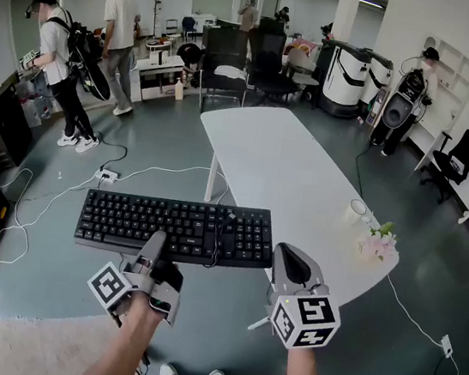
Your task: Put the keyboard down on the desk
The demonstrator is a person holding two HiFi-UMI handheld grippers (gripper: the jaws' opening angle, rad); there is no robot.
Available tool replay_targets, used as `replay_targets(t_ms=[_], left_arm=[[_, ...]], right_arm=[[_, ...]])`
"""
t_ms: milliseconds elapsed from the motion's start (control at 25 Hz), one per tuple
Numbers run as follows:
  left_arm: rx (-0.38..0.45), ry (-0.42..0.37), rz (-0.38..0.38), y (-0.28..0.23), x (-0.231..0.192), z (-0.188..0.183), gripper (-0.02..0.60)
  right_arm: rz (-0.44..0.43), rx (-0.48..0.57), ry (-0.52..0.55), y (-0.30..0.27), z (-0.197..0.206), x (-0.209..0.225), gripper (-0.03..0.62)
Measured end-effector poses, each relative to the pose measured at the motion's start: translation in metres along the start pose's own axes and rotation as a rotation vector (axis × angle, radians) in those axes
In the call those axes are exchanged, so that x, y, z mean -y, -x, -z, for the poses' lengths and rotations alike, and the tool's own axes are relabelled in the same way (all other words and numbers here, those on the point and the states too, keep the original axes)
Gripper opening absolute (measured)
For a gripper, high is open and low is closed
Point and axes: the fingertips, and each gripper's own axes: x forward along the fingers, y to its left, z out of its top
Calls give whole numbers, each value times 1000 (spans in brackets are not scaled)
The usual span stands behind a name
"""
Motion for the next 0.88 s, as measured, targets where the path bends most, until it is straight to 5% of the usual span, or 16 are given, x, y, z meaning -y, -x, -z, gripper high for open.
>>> replay_targets(t_ms=[600,880], left_arm=[[13,13,-11,-18,-15,23,83],[0,5,-7,-45,-30,7,83]], right_arm=[[-12,1,-55,0,22,31,0],[-12,-16,-60,-33,32,33,0]])
